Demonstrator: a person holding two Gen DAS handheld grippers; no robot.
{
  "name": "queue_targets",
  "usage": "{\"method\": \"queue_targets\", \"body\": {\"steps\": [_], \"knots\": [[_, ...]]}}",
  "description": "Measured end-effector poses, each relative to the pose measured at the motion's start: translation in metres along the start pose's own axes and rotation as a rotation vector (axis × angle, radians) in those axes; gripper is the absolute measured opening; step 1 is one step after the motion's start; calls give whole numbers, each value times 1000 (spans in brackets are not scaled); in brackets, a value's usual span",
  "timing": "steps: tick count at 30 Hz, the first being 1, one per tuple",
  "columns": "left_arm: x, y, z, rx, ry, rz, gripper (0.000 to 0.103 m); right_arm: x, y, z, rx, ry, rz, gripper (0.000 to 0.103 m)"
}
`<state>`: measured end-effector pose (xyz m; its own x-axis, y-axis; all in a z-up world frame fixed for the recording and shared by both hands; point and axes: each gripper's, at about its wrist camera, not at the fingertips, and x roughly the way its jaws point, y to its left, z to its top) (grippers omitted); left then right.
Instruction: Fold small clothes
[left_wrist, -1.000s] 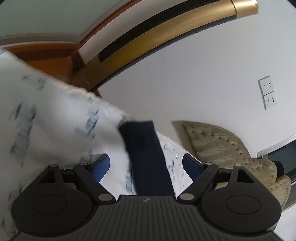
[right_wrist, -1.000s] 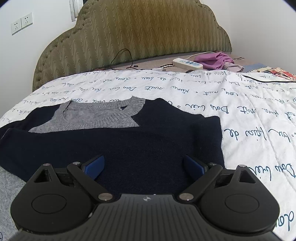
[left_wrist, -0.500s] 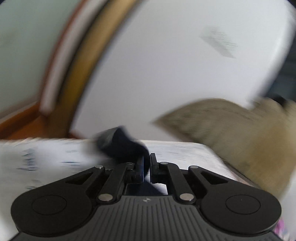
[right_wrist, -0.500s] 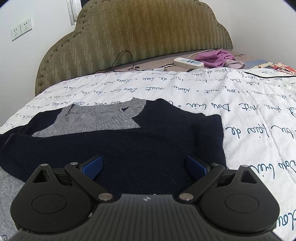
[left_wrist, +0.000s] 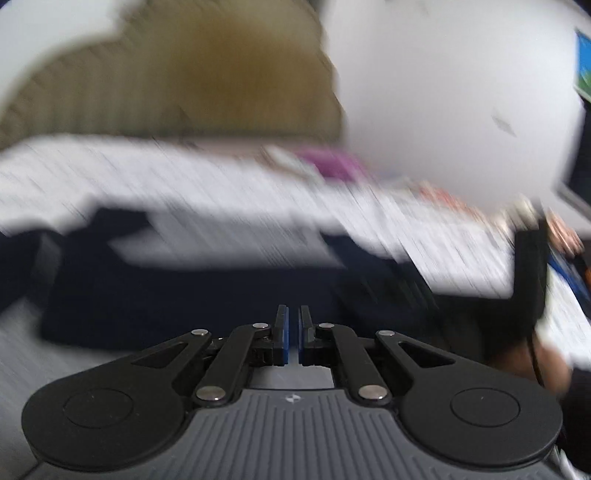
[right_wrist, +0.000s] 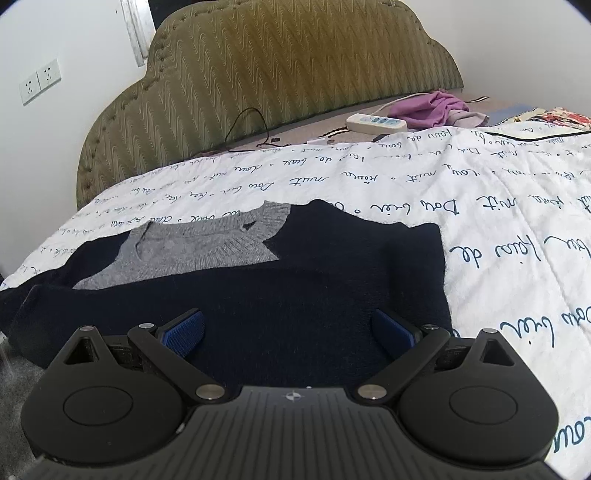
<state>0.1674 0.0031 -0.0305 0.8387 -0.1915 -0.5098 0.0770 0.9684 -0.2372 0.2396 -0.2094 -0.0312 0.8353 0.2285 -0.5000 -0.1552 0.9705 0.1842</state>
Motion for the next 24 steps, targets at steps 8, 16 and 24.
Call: {"method": "queue_targets", "body": {"steps": [8,16,24], "knots": [[-88,100,13,-409,-300,148,27,-1,-3,0,12,-6,9,97],[-197,286,-14,-1128,-597,539,64,-1,-3,0,12,-5,8,97],[-191,341,-23,-1235,-539,556,63,0,-2,0,8,-4,4,97]]}}
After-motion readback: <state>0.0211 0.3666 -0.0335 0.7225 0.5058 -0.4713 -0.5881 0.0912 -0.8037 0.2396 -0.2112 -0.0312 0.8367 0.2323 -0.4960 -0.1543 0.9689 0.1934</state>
